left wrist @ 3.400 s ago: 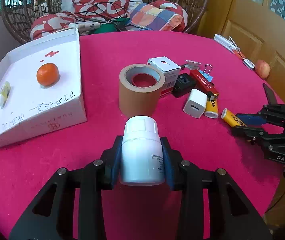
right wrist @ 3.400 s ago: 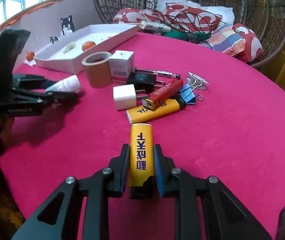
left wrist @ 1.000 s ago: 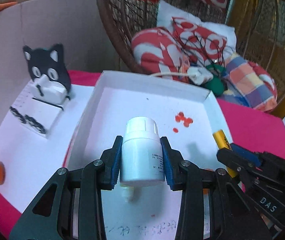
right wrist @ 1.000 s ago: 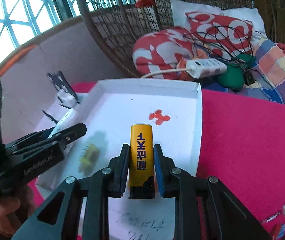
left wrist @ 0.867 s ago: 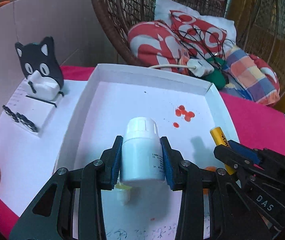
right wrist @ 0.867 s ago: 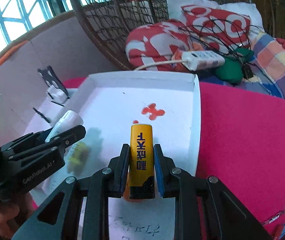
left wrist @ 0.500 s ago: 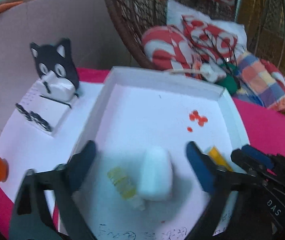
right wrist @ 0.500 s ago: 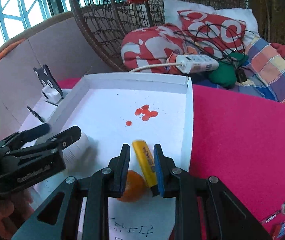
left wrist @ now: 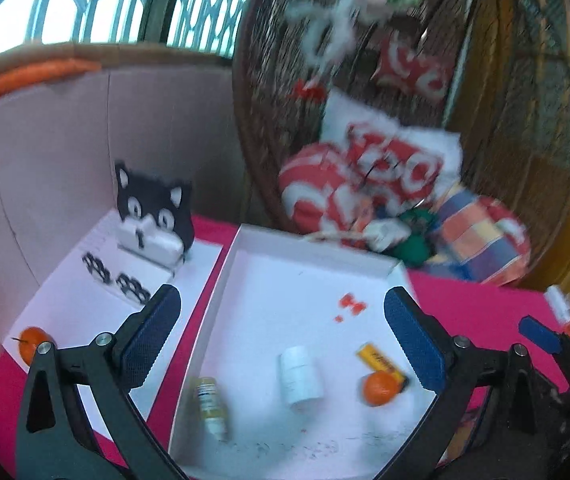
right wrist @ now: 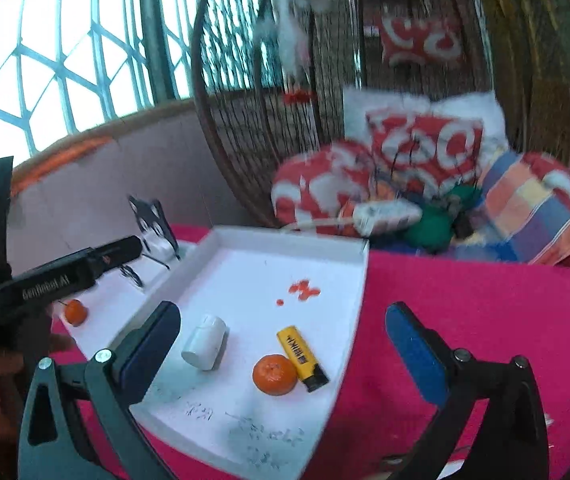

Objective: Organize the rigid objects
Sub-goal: 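Open both tools to release the pill bottle and lighter into the tray, then move both open tools back toward the item pile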

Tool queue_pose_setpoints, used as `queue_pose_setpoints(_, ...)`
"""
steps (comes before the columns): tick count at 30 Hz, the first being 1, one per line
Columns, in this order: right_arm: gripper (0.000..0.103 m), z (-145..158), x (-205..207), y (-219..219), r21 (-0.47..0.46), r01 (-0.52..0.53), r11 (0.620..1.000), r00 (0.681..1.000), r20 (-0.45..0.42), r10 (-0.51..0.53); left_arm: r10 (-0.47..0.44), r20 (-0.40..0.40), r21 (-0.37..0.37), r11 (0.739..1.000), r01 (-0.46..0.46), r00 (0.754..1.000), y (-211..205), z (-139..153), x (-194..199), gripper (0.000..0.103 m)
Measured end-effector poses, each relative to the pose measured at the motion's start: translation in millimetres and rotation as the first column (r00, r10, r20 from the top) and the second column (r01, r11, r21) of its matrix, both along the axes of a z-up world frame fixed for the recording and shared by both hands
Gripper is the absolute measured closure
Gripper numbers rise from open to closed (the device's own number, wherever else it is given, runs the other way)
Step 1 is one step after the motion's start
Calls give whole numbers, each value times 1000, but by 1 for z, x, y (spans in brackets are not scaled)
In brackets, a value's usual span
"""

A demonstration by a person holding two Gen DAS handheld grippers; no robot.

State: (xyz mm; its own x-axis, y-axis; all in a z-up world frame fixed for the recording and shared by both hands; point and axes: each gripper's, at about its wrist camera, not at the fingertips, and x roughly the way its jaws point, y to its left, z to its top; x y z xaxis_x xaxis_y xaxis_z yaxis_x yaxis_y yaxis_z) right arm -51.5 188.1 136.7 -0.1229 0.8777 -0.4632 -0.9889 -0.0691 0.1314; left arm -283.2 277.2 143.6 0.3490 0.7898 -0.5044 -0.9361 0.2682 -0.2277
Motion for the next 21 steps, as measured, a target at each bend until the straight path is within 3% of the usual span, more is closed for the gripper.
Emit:
queue_pose_setpoints(6,0,36,50,-73,182,87,979,996,-32,-82,-150,72,150,979,138,986,-64,48,-2,0)
queue_pose_setpoints(10,0,33,80,-103,168,151,974,986,-101,-135,-217,123,186,964,192,969,-96,49,16,0)
queue_pose_setpoints(16,0,18,113,-152,152,223,963,972,-116,-207,-373,13,77,925,371,928,-117,14,80,0)
queue_pose_setpoints(21,0,-8,123,-174,63,297,953,955,-17,-297,-445,-63,-19,895,445,893,-130,-21,120,0)
